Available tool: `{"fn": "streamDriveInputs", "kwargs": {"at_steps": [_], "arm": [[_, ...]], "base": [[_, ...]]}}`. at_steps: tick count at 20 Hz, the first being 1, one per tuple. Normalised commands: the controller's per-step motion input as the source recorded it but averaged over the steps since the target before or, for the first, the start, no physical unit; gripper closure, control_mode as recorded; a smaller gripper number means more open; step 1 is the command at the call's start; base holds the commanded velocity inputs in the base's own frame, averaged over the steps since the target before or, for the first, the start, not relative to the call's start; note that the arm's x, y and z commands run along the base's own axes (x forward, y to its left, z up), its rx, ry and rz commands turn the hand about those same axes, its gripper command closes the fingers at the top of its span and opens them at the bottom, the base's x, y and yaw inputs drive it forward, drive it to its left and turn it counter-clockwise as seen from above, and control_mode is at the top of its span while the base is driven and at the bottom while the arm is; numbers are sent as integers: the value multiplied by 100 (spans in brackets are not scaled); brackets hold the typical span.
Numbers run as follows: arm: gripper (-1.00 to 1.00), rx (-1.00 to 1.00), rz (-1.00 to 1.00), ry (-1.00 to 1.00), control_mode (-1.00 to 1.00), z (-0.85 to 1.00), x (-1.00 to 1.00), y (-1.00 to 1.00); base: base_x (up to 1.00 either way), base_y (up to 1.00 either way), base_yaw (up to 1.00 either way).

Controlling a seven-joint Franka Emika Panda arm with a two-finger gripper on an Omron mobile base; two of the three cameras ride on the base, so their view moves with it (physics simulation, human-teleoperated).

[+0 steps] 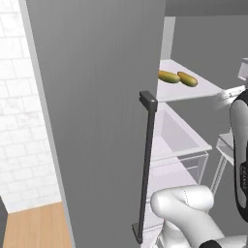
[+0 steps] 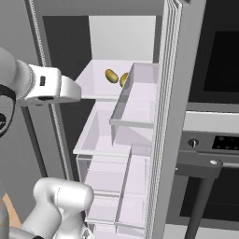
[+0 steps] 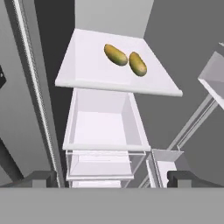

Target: Place one cucumber and one chicken drumstick in each tupperware on the nearby counter, to pack two identical lunches.

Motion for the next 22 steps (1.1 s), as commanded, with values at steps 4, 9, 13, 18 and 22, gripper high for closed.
{"fn": "streamDriveInputs", "kwargs": {"at_steps": [4, 9, 13, 18, 22], "arm": [[-100, 0, 0, -6, -100, -7, 60, -1], [-100, 1, 0, -3, -100, -1, 58, 0], [-100, 1, 0, 0, -100, 0, 54, -7], [-100, 0, 0, 0, -100, 0, 54, -15], [-100, 0, 0, 0, -100, -9, 50, -19]], "base": [[0, 0, 0], [0, 0, 0], [0, 0, 0], [0, 0, 0], [0, 0, 0]]}}
